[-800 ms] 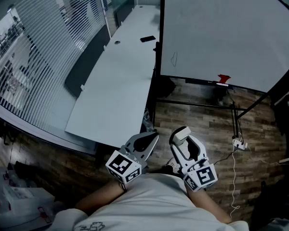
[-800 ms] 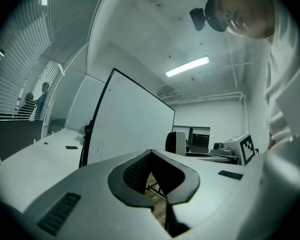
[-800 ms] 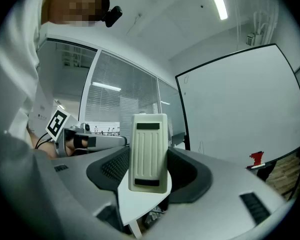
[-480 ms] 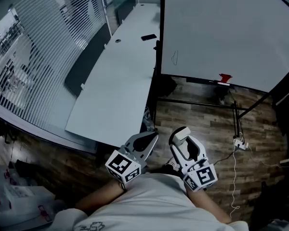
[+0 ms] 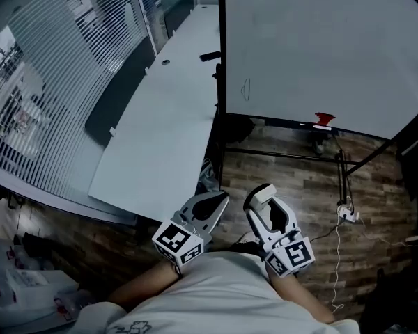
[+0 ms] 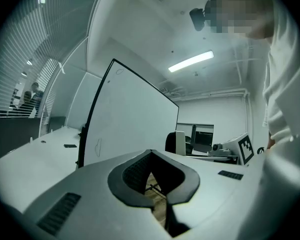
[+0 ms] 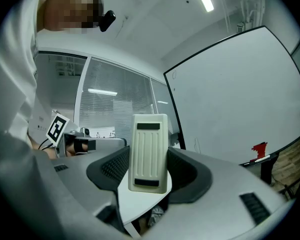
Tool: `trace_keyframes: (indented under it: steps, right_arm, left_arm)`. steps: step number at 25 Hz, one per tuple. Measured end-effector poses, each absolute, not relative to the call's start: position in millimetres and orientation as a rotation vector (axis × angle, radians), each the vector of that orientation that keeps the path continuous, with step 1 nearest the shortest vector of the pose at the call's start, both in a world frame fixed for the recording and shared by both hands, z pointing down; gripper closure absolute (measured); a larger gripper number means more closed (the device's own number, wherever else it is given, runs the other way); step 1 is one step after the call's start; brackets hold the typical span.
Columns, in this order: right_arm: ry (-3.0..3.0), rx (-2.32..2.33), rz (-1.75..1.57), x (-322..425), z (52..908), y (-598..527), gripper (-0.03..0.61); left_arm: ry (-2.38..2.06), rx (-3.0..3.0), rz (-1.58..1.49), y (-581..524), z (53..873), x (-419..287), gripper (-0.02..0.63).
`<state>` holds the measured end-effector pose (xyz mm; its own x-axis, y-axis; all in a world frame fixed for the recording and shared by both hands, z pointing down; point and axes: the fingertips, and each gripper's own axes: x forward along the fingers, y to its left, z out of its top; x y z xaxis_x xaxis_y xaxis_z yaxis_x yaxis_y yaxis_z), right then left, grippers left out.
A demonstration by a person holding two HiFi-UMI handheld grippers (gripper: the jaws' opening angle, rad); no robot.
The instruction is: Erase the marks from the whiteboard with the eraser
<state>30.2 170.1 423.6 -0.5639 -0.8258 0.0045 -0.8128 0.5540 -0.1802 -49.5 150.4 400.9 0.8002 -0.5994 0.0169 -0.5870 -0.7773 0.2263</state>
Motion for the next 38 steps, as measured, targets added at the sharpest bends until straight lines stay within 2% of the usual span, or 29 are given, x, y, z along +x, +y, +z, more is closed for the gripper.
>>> trace_keyframes:
  steps: [10,19,30,38]
  right_arm:
    - [2.727,-1.388,-0.253,106,422,93,0.331]
    - [2.685,-1.45,-0.305,174,425,73,0.331]
    - [2.648,-1.546,-0.324,205,431,48,0.333]
    - [2.633,-1.579,-0.34,202,433,9,0.331]
  left_arm:
    - [-0.947,2.743,-0.135,74,393,26,0.606]
    - [-0.869,2.749,-0.101,47,393,96,0.606]
    - [-0.792,2.763,-0.114,15,396,124,0.607]
    - [-0.767,2.762,-0.127,-23,394,118,0.607]
